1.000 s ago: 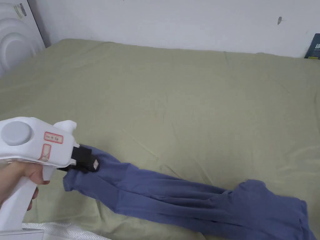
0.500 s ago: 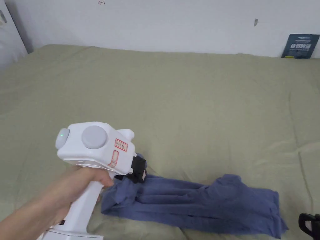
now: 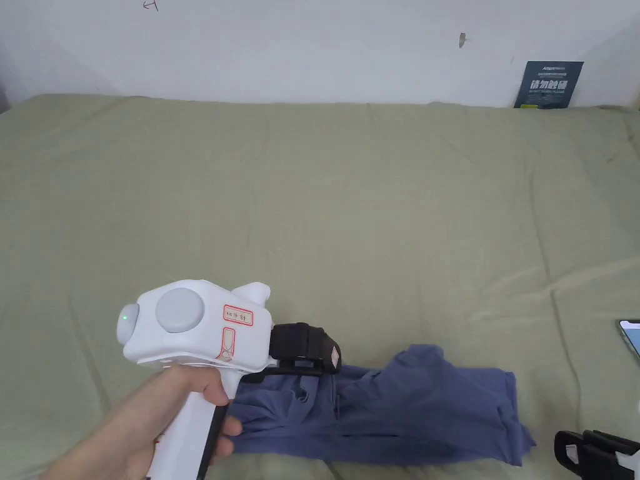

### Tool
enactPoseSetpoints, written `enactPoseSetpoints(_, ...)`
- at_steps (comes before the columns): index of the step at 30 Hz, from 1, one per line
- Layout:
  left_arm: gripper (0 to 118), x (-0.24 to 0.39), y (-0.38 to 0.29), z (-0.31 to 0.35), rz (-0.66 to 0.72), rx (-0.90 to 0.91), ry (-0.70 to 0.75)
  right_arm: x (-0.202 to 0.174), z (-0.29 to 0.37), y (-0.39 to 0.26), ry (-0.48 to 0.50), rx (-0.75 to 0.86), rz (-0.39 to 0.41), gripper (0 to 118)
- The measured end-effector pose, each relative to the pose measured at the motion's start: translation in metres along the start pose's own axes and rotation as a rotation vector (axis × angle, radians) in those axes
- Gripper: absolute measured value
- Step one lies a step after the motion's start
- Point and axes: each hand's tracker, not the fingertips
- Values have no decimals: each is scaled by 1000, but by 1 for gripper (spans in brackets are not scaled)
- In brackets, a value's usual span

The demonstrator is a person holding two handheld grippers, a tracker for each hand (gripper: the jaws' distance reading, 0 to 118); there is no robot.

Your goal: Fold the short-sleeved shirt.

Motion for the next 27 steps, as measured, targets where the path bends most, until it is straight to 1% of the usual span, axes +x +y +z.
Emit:
enactPoseSetpoints(2, 114, -1, -4, 17, -16, 0, 18, 0, -2, 0, -1, -4, -3, 0)
enactPoseSetpoints(3, 108, -9, -10, 19, -23, 21, 14, -1, -3, 0, 2, -5, -3, 0)
enactPoseSetpoints(4, 75, -13, -13, 30, -11, 65, 6, -2, -4, -1, 8, -4, -3, 0)
enactPoseSetpoints(5, 17, -18, -15, 42, -20, 135, 38, -3, -5, -1, 13, -3, -4, 0)
enactPoseSetpoints(6, 0, -22, -17, 49, -33, 177, 78, -5, -6, -1, 18, -5, -5, 0)
enactPoseSetpoints(7, 0, -42, -5, 55, -34, 244, 160, -6, -7, 0, 23, -7, -4, 0)
enactPoseSetpoints(8, 0, -54, 3, 60, -29, 224, 226, -8, -8, -1, 27, -9, -2, 0)
enactPoseSetpoints(9, 0, -61, 10, 58, 0, 157, 231, -10, -8, -1, 29, -10, 3, 0)
enactPoseSetpoints(10, 0, -67, 15, 56, 0, 142, 241, -11, -9, 0, 32, -12, 12, 0)
enactPoseSetpoints(11, 0, -44, -21, 47, 6, 144, 219, -14, -9, 1, 33, -12, 20, 0)
enactPoseSetpoints(12, 0, -44, -22, 42, 12, 125, 198, -18, -8, 0, 34, -10, 24, 0)
enactPoseSetpoints(13, 0, -43, -25, 34, 45, 110, 182, -20, -7, 1, 36, -8, 25, 0)
enactPoseSetpoints(14, 0, -39, -28, 25, 37, 118, 201, -21, -6, 1, 39, -8, 25, 0)
enactPoseSetpoints(15, 0, -53, -19, 20, 38, 112, 209, -22, -5, 1, 42, -6, 25, 0)
enactPoseSetpoints(17, 0, -44, -30, -1, 59, 72, 211, -17, -6, -1, 43, 0, 25, 0)
enactPoseSetpoints(18, 0, -36, -38, -13, 48, 62, 214, -16, -5, -1, 43, 0, 24, 0)
enactPoseSetpoints(19, 0, -42, -25, -23, 42, 48, 209, -16, -4, -1, 41, 2, 24, 0)
enactPoseSetpoints(22, 0, -4, -42, -51, 23, 17, 94, -14, 1, 0, 34, 5, 20, 0)
enactPoseSetpoints(24, 0, 1, -33, -73, 54, 0, -28, -10, 0, 0, 33, 7, 14, 0)
enactPoseSetpoints(25, 0, 10, -37, -80, 60, -8, -61, -10, 0, 0, 32, 8, 10, 0)
enactPoseSetpoints(26, 0, 15, -38, -86, 26, 6, -8, -9, 1, -1, 31, 8, 5, 0)
enactPoseSetpoints(27, 0, 13, -34, -94, 10, -6, -11, -8, 1, -1, 30, 9, 1, 0)
